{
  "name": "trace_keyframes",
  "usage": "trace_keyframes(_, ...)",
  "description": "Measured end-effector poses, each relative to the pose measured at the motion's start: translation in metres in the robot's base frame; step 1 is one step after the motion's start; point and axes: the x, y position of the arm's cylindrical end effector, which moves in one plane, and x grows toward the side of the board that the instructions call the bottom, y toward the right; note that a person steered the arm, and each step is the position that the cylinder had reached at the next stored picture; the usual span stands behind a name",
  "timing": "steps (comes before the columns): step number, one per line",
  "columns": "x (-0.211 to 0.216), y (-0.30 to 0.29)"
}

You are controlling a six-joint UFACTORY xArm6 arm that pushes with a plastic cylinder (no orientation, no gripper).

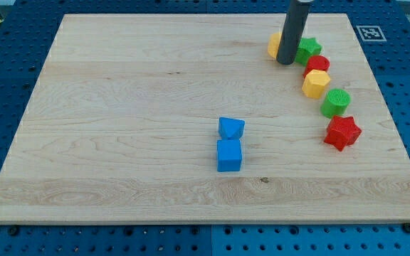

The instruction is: Push the yellow heart closer to the green star

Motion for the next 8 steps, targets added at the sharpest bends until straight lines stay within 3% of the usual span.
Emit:
trace_keyframes(5, -0.023, -0.013)
trace_keyframes(7, -0.029, -0.083)
trace_keyframes(8, -0.060, -0.088)
